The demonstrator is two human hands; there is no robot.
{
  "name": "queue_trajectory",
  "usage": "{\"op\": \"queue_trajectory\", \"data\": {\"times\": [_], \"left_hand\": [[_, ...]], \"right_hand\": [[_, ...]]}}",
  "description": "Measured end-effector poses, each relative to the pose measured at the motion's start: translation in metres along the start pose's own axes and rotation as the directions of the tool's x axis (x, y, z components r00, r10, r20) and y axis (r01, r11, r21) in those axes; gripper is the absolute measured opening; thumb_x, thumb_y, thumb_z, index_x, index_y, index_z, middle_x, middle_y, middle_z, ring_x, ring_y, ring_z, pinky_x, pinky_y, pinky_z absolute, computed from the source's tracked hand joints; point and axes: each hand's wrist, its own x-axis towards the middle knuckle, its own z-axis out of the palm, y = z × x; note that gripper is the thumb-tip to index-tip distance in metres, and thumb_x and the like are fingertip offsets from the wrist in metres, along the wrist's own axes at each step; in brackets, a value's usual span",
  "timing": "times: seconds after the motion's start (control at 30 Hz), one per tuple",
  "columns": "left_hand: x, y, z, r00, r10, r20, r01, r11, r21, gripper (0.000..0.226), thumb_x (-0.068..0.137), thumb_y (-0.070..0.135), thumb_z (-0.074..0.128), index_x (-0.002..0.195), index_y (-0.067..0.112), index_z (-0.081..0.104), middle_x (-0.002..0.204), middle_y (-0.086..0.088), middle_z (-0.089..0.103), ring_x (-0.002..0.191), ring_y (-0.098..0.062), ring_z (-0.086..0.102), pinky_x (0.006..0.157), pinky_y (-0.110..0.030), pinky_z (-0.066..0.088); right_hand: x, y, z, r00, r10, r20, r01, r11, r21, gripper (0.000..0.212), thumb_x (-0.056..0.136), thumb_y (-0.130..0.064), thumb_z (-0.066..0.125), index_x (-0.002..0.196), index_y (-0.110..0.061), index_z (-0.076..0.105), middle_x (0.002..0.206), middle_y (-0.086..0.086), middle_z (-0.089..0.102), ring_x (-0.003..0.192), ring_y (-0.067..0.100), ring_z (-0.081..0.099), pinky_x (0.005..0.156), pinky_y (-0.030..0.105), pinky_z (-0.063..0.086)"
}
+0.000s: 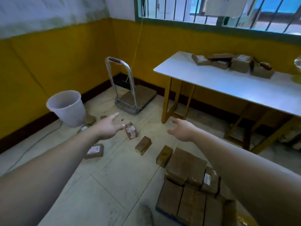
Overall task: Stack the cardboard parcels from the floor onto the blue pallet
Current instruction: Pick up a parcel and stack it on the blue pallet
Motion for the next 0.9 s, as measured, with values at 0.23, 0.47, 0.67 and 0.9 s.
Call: {"op": "queue_trajectory", "data": {"times": [0.23, 0.47, 0.67, 0.9], "left_hand": [[0.11, -0.005, -0.033, 0.999, 0.002, 0.034, -0.004, 0.998, 0.065, 0.068, 0.092, 0.038, 0.055, 0.149, 0.029, 0.019, 0.148, -0.009, 0.037, 0.133, -0.026, 0.037, 0.108, -0.042, 0.034], [0.223, -0.013, -0.046, 0.985, -0.021, 0.171, -0.002, 0.992, 0.128, 0.07, 0.09, 0.039, 0.057, 0.149, 0.03, 0.02, 0.155, -0.004, 0.023, 0.139, -0.023, 0.027, 0.109, -0.038, 0.027], [0.325, -0.001, -0.027, 0.93, 0.046, 0.365, -0.104, 0.984, 0.142, 0.069, 0.09, 0.04, 0.057, 0.148, 0.031, 0.021, 0.152, -0.004, 0.03, 0.135, -0.022, 0.035, 0.105, -0.036, 0.032], [0.456, 0.006, 0.029, 0.756, 0.118, 0.644, -0.275, 0.95, 0.149, 0.066, 0.091, 0.036, 0.058, 0.147, 0.032, 0.023, 0.152, -0.003, 0.031, 0.135, -0.023, 0.035, 0.105, -0.038, 0.035]], "right_hand": [[0.12, -0.038, 0.001, 0.999, 0.045, 0.015, -0.046, 0.998, 0.052, 0.065, 0.095, -0.038, 0.055, 0.151, -0.019, 0.026, 0.152, 0.011, 0.035, 0.134, 0.028, 0.041, 0.104, 0.039, 0.041], [0.211, -0.061, 0.01, 0.984, 0.156, 0.08, -0.165, 0.979, 0.119, 0.062, 0.095, -0.033, 0.056, 0.149, -0.016, 0.029, 0.149, 0.012, 0.038, 0.13, 0.028, 0.044, 0.102, 0.037, 0.042], [0.265, -0.037, 0.023, 0.949, 0.299, 0.099, -0.314, 0.919, 0.24, 0.061, 0.095, -0.034, 0.056, 0.147, -0.015, 0.032, 0.146, 0.012, 0.041, 0.126, 0.026, 0.048, 0.099, 0.036, 0.045], [0.319, -0.006, 0.087, 0.807, 0.574, 0.14, -0.565, 0.68, 0.467, 0.062, 0.095, -0.036, 0.055, 0.149, -0.017, 0.03, 0.145, 0.01, 0.043, 0.112, 0.018, 0.055, 0.075, 0.023, 0.047]]}}
